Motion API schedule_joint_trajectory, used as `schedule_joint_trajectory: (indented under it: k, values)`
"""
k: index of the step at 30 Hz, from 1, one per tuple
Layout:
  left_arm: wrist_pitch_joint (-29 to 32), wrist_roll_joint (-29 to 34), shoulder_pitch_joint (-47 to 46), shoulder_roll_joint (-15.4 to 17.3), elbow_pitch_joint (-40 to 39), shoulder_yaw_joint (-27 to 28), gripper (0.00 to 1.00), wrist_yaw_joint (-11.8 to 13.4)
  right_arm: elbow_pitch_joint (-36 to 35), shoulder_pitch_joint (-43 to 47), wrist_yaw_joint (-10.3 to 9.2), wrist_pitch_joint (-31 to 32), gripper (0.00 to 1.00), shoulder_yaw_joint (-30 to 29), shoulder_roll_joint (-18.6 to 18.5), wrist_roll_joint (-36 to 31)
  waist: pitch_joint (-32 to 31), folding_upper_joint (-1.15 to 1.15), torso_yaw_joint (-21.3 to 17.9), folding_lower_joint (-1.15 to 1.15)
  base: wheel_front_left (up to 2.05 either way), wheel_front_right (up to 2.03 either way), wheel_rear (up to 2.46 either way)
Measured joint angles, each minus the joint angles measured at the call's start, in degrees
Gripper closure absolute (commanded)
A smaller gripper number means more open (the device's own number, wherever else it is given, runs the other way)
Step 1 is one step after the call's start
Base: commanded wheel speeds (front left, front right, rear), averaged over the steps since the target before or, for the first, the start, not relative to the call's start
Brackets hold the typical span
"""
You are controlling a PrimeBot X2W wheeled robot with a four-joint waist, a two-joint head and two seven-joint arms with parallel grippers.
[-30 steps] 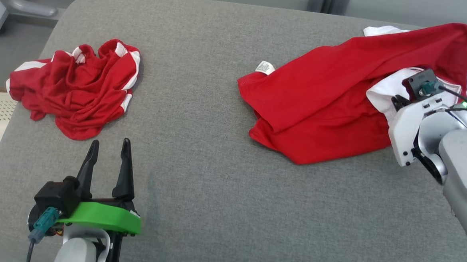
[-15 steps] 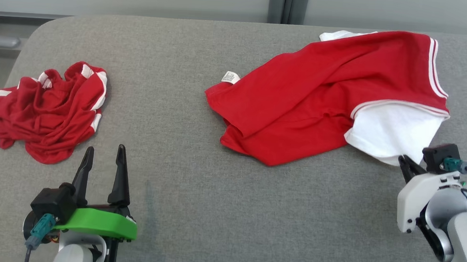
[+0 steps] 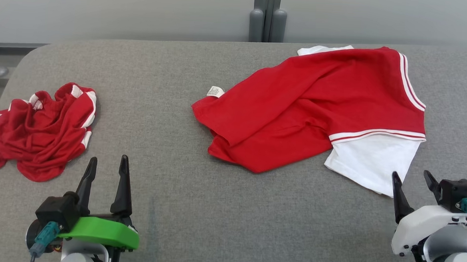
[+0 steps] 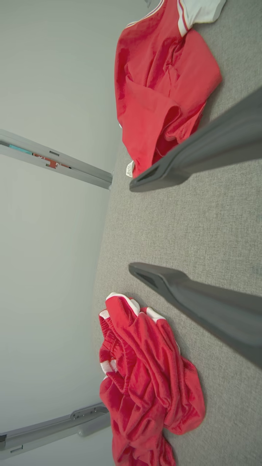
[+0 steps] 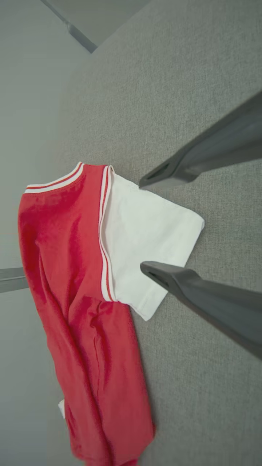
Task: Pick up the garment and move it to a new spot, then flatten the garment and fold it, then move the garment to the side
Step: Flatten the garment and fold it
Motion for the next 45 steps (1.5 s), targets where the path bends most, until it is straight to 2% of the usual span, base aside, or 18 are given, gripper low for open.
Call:
schedule_joint_trajectory:
  k: [7,14,20,23,28,34,38,45]
  values:
    - [0.0,0.8,1.2,0.0,0.5,-0.1,0.00,0.0,2.2,-0.3,0.00,-12.3,0.00,2.6,2.7,0.2,-2.1,0.00,-0.4,0.00,0.00,0.00,0.00]
    - [0.0,1.8,2.0,0.0,1.1,0.1,0.00,0.0,6.7,-1.8,0.00,-16.5,0.00,4.3,3.6,0.8,-3.5,0.00,-0.7,0.00,0.00,0.00,0.00]
    - [0.0,2.7,1.2,0.1,3.0,-1.3,0.00,-0.2,7.9,-2.9,0.00,-17.3,0.00,4.8,3.9,1.2,-2.8,0.00,-0.8,0.00,0.00,0.00,0.00]
    - [1.9,2.3,-2.6,0.9,5.6,-3.4,0.00,-0.2,8.0,-3.6,0.00,-17.4,0.00,5.5,4.1,1.2,-1.9,0.00,-1.0,0.00,0.00,0.00,0.00]
    - [11.3,-1.9,-11.8,1.9,12.4,-9.7,0.00,-0.2,8.1,-5.0,0.00,-16.8,0.00,7.0,4.2,1.0,0.0,0.00,-1.8,0.00,0.00,0.00,0.00]
    - [19.5,-7.0,-21.7,1.6,20.8,-11.0,0.00,-0.3,7.9,-7.1,0.00,-16.9,0.00,8.7,4.3,0.6,2.5,0.00,-3.6,0.00,0.00,0.00,0.00]
    - [21.5,-9.6,-27.1,1.5,24.6,-11.8,0.00,-0.3,7.7,-8.3,0.00,-17.9,0.00,10.6,4.4,0.6,4.5,0.00,-5.2,0.00,0.00,0.00,0.00]
    - [22.1,-9.9,-34.1,2.4,31.9,-11.1,0.00,0.7,7.7,-11.2,0.00,-21.5,0.00,16.2,4.4,2.3,8.2,0.00,-8.0,0.00,0.00,0.00,0.00]
